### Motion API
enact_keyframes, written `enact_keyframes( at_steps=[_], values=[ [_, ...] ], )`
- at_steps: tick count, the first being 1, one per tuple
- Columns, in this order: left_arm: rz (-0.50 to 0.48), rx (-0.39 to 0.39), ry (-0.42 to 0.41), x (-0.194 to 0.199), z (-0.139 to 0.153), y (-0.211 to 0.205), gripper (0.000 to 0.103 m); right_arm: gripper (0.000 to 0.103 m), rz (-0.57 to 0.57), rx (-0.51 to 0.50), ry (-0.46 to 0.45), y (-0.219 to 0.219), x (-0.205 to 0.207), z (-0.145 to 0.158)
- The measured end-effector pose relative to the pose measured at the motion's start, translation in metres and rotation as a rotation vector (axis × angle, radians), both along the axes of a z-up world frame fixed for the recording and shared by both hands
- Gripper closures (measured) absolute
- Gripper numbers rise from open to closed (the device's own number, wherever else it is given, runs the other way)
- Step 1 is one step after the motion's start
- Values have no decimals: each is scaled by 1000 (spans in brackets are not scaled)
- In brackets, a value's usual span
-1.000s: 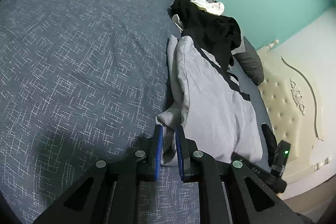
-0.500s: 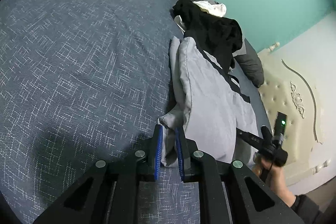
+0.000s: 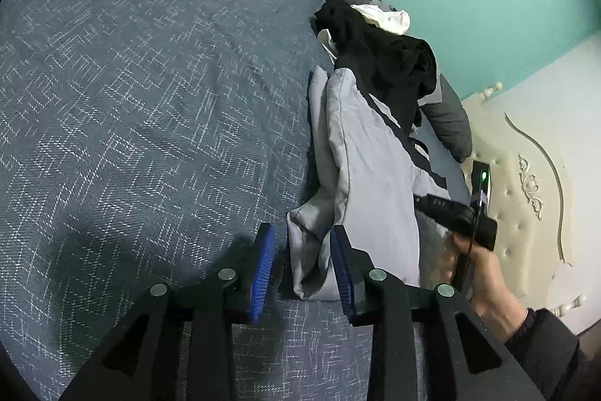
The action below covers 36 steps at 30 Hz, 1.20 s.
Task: Fold clothes
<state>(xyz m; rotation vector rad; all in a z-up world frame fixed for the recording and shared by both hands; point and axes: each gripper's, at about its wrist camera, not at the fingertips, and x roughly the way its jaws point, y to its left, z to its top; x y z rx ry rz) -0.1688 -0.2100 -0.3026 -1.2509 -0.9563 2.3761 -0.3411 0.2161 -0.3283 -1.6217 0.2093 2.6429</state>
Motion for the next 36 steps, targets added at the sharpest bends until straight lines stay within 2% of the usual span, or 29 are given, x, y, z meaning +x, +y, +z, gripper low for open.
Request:
enact_keyframes(
  at_steps=[4,9,11,14,16,20,24,30,32,36],
  values=[
    [0,7,-15,-2,-5,2,67,93,14,-29,45,9,3,15],
    [66,32,-15,5,-6,-1,63,93,22,-168,140,34,48,33],
    [82,21,-16,7,-4,1,54,93,9,-216,167,54,79,37],
    [98,20,-28,11,-2,7,52,93,-25,-257,211,79,110,39],
    [97,18,-35,16,1,14,50,91,-44,-260,231,93,129,39],
    [88,-3,-67,25,8,31,38,89,-88,-272,250,115,159,33],
    [81,-5,-89,27,14,44,36,89,-121,-276,260,133,187,32],
    [106,-16,-165,27,0,51,34,89,-161,-298,241,146,206,17],
    [114,-23,-170,26,-3,53,34,88,-189,-324,244,153,210,13],
    [117,-33,-173,19,-7,60,34,88,-219,-308,252,162,213,12]
  ],
)
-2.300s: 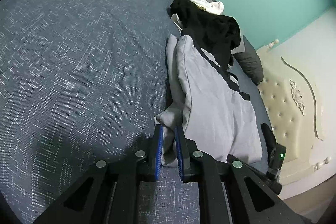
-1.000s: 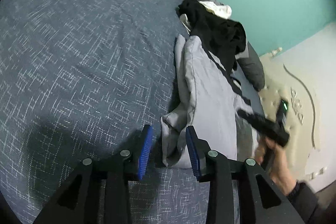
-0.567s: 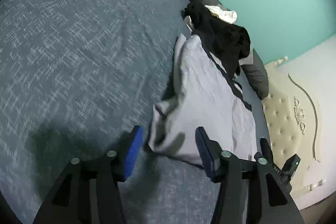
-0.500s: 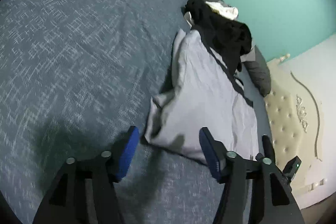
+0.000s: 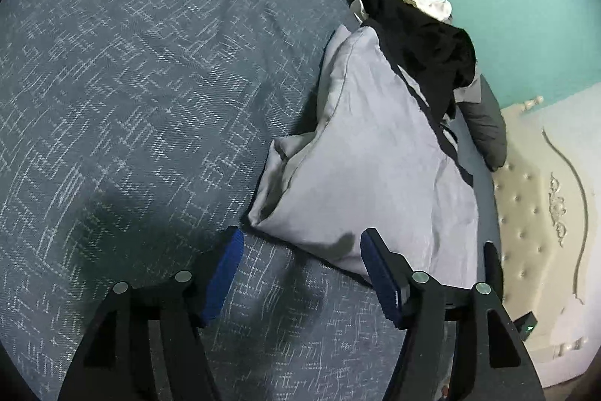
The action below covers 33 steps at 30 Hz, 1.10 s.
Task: Fold clothes
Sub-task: 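Grasp the folded jacket side edge with the left tool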
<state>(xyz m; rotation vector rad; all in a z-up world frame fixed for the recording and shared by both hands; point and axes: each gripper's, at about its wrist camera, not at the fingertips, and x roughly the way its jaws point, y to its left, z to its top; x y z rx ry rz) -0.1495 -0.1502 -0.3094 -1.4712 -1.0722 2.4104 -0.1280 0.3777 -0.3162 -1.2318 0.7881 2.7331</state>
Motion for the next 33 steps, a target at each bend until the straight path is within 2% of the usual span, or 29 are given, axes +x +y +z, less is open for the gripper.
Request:
enact_keyframes(
  at_steps=[2,3,4,6,10,21,23,27,29,33],
  values=[
    [-6,3,1,-5,-3,5,34,87,-6,-13,8,3,2,0],
    [0,5,1,-7,-5,6,34,81,-5,-14,11,4,2,1],
    [8,7,3,-10,-7,6,34,70,-5,-9,11,5,2,1],
    [34,0,22,-10,-8,6,35,63,-4,-13,10,7,1,-1],
    [73,9,43,-13,-11,5,35,59,-21,-39,-5,14,-1,-6],
    [112,35,80,-27,-16,7,36,57,-42,-70,-6,20,-1,-10],
    [108,33,92,-28,-14,10,51,57,-47,-76,-3,21,0,-10],
    [87,2,113,-29,-6,19,69,57,-54,-80,-1,22,0,-10],
    [84,-4,127,-29,-1,20,84,57,-57,-84,1,24,0,-10],
    [54,4,173,-30,19,25,91,56,-68,-93,1,27,1,-11]
  ],
)
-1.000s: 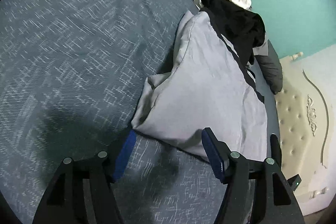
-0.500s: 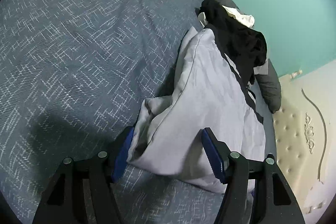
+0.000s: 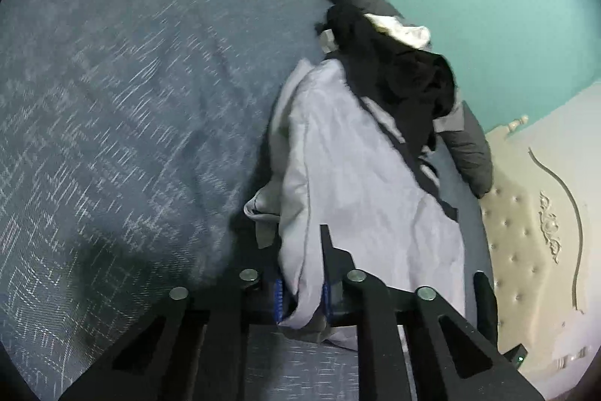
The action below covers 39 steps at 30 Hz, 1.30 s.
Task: Fold clothes
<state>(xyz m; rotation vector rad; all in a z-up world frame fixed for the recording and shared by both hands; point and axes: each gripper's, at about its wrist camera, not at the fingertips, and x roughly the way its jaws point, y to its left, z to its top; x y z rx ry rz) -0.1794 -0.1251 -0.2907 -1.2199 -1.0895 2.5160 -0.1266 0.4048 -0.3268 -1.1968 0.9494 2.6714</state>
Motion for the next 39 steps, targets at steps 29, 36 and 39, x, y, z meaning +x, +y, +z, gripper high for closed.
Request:
enact_keyframes(
  at_steps=[29,36,39],
  values=[
    [-625,-164,93,-41,53,323,86,55,-103,-79,-7,62,17,-1],
    [-577,-147,148,-27,83,295,49,54,-90,-81,-4,59,15,-1],
    [-541,-211,167,-23,92,268,48,53,-93,-89,18,58,16,2]
  ],
)
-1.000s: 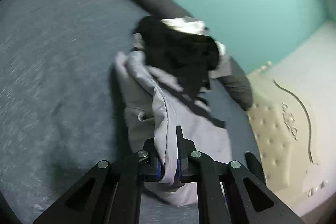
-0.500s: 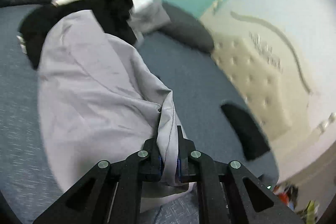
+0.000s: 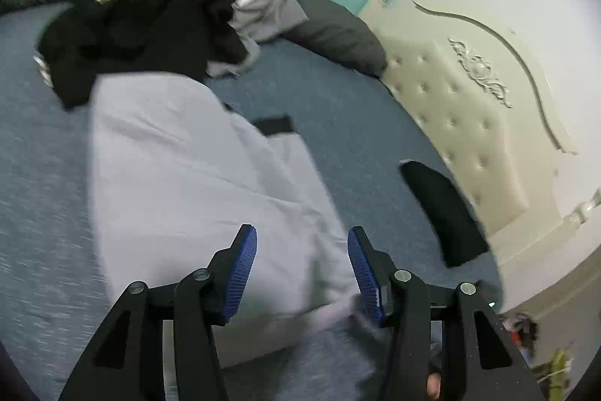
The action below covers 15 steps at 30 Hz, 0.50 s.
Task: Fold clothes
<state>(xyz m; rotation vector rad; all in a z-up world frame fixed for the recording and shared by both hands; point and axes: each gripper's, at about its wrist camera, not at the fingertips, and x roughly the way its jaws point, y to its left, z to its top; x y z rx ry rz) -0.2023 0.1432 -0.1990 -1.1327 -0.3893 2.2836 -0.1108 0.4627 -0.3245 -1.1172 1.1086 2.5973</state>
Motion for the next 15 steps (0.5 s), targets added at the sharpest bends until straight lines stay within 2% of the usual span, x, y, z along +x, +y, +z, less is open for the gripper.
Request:
enact_keyframes(
  at_steps=[6,10,12,15],
  values=[
    [84,-105,-67,-5,-31,-37,48,53,5,65,87,-11,3,24],
    [77,-140,-94,2,-51,-44,48,52,69,63,185,-24,-1,38],
    [69,-144,-104,2,-59,-43,48,44,105,62,201,-33,-8,42],
    [50,-152,-111,6,-69,-42,48,43,150,57,222,-46,-20,48]
  ],
)
